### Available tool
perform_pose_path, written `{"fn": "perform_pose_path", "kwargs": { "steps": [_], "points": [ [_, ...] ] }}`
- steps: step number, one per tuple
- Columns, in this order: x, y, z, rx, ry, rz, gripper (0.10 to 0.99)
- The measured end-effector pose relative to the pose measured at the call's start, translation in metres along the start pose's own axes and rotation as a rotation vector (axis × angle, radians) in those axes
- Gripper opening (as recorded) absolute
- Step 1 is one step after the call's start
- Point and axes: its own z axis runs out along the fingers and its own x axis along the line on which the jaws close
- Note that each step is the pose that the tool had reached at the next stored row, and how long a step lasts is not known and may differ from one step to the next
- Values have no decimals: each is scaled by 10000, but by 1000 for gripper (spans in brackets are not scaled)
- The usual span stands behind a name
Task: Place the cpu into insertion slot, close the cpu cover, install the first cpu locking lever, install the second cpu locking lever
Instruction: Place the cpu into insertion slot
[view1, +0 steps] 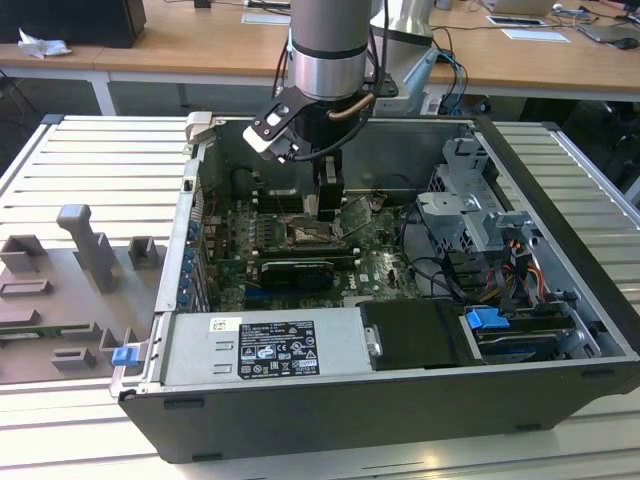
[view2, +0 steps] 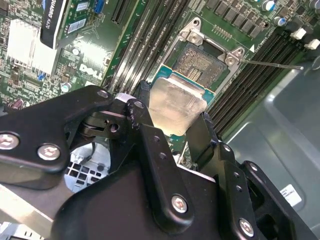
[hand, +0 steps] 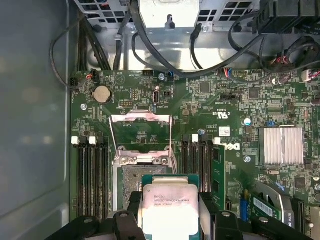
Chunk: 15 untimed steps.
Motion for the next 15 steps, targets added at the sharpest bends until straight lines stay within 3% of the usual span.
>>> {"fn": "perform_pose_path", "kwargs": {
  "steps": [15],
  "points": [
    [-3,-6,103,0,-1,0,537]
  ]
}}
